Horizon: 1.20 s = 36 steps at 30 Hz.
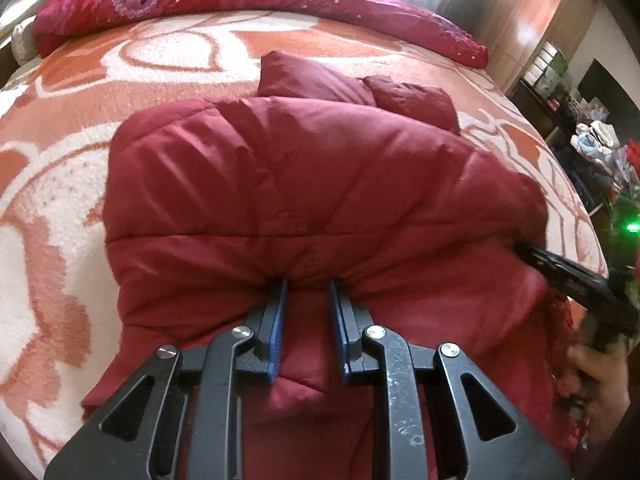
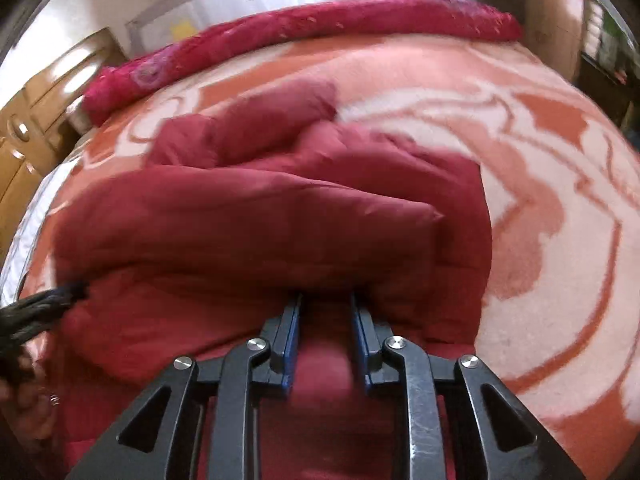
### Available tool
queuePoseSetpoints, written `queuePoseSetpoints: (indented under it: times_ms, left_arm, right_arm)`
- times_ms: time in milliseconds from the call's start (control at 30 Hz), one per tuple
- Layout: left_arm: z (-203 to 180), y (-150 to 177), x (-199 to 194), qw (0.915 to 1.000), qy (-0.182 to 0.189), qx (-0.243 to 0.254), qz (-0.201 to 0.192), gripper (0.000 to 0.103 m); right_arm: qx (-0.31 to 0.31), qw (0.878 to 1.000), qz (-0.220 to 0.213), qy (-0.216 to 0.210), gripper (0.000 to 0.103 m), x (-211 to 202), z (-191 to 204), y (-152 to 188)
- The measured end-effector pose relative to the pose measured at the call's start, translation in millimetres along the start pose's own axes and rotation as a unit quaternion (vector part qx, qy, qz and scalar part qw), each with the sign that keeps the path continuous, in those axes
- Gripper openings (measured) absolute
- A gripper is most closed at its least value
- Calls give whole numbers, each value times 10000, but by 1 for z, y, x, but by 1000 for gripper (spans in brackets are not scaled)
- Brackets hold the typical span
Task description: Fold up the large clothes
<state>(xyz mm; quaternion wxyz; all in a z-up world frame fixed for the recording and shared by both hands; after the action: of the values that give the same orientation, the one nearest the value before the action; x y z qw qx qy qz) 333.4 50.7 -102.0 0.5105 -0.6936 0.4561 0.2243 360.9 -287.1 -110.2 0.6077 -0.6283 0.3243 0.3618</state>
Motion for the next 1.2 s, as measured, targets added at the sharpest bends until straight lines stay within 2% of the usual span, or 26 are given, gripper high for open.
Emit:
queuePoseSetpoints:
  times_ms: [167,233,300,433,467,567,600,667,700,800,933,1200]
  left_arm:
    - [7,-2,-26,9991,13,-139,-399,19]
    - [19,-2,-17,9991,-203,-303,-233,19]
    - [33,2,2,9987,-120,-484,89,18]
    - [35,1,8,9987,-179,-447,163,18]
    - [34,1,9,9987,-231,-407,175,18]
    - [31,3,11,9987,-312,-362,168,18]
    - [31,3,11,9987,-314,-376,162,18]
    - [31,3,11,9987,-308,-385,157,18]
    - [31,3,11,9987,-298,-375,159,18]
    - [31,4,10,9989,-282,-331,172,18]
    - [35,7,4,9984,-200,-481,200,18]
    - [33,8,5,9976,-467,-366,358,18]
  right_arm:
    - [136,9998,-21,-157,21,0,-10,2]
    - [148,9997,-16,-189,21,-1,-14,3]
    - [178,9996,17,-211,20,-3,-14,4]
    - [221,9997,30,29,19,-20,-12,1]
    - [212,9998,-38,18,25,-25,-10,-1]
    - [20,9992,-363,-142,26,-46,-1,-4]
    - [-52,9994,-336,-108,24,-44,1,-3]
    - [-185,9997,8,150,23,-24,-3,2]
    - [-157,9998,99,111,19,-14,-8,6]
    - [26,9998,49,-172,18,-4,-20,9]
    - [-23,9999,-8,-142,17,-3,-18,11]
    - [68,9997,59,-230,17,-3,-19,12]
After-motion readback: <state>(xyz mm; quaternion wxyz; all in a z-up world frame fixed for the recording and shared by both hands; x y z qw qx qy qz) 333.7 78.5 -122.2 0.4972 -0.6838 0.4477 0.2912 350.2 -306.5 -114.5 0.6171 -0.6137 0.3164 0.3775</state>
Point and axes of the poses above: each gripper's, at about its wrist camera, not at the fingertips, and x roughly the way its jaws point, z to its left, y to its underside, the point moved 3 cm from there along x, roughly the way its jaws point, and after that the axes turned 9 degrees about y, right-handed, at the moved point
